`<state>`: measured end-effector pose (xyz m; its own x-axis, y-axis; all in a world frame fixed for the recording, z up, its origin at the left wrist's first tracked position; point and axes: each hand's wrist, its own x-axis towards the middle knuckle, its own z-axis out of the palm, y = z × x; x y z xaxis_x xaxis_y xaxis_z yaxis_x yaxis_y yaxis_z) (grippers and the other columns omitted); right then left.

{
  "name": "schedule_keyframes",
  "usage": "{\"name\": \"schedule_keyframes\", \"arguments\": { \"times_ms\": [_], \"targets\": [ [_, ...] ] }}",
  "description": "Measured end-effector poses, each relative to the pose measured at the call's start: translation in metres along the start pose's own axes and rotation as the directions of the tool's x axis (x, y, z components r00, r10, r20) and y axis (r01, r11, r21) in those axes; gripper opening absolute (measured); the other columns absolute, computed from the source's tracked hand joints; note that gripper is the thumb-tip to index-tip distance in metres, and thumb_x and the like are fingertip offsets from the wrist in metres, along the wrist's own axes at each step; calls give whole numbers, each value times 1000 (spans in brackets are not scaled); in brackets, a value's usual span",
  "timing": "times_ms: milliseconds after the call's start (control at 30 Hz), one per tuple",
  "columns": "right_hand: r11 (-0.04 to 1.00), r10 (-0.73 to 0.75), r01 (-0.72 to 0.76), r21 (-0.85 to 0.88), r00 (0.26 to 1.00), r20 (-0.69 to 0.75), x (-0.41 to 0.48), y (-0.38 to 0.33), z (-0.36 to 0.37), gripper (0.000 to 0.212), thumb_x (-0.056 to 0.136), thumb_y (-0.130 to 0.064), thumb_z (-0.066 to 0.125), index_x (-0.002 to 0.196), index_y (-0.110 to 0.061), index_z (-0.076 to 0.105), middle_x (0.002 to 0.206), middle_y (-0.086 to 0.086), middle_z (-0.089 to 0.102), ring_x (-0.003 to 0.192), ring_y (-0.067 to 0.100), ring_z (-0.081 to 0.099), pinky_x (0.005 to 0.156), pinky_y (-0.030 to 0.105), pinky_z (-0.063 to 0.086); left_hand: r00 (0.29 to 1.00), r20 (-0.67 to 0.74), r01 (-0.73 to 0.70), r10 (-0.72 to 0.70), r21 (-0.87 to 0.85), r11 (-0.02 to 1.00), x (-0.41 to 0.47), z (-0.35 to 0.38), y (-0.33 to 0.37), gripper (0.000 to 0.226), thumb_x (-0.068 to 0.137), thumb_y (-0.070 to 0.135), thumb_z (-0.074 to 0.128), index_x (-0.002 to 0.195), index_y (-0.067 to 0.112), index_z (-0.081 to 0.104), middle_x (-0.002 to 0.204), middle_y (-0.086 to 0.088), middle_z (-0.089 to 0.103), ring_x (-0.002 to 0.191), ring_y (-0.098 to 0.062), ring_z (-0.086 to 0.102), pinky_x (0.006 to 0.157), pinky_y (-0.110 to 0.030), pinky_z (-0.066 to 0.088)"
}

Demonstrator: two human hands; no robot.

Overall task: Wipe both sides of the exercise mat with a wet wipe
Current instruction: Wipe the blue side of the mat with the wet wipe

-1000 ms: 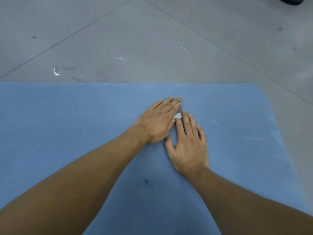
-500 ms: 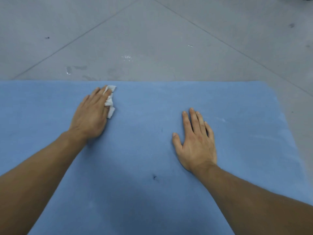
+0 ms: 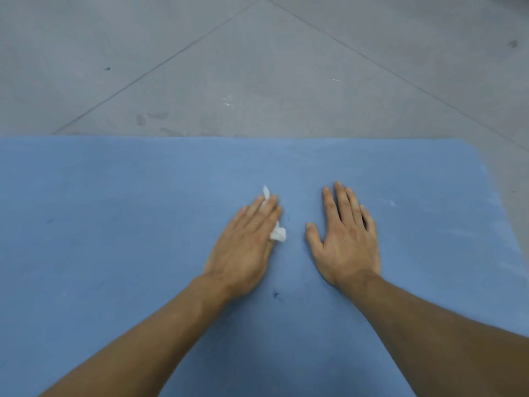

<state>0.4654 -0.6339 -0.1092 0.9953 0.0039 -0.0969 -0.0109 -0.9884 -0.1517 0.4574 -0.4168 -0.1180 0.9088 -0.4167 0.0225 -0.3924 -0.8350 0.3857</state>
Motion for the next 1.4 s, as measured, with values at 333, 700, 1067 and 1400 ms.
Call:
{"name": "schedule_keyframes", "arguments": {
  "times_ms": [333,700,1067,1400],
  "targets": [
    [1000,0,0,-14,1000,23,0,0,-2,80,96,-62,13,167,-24,7,174,-4,-4,160,12,-6,129,39,5,981,103,-166,161,42,985,-43,-9,-19,61,102,17,37,162,21,30,170,6,21,157,-13,17,127,-28,9],
    [1000,4,-3,-27,1000,19,0,1,-1,80,97,-61,14,167,-24,8,174,-4,-3,160,12,-7,129,38,6,899,-67,437,-432,189,880,-26,-70,-136,54,106,22,32,159,20,37,170,-1,26,157,-27,20,125,-52,17],
    [1000,-4,4,-10,1000,24,1,1,-2,80,96,-60,15,167,-23,8,174,-3,-3,160,14,-7,129,40,6,986,118,105,-120,126,987,-37,-17,-12,56,109,46,16,163,35,22,173,3,5,160,-19,2,127,-33,-3],
    [1000,-7,8,-23,1000,21,1,1,-3,80,97,-61,17,167,-23,8,175,-2,-2,160,14,-5,129,41,9,954,246,-229,169,240,943,-62,-6,23,58,108,57,31,163,38,25,174,3,6,160,-28,3,127,-49,6]
  ]
}}
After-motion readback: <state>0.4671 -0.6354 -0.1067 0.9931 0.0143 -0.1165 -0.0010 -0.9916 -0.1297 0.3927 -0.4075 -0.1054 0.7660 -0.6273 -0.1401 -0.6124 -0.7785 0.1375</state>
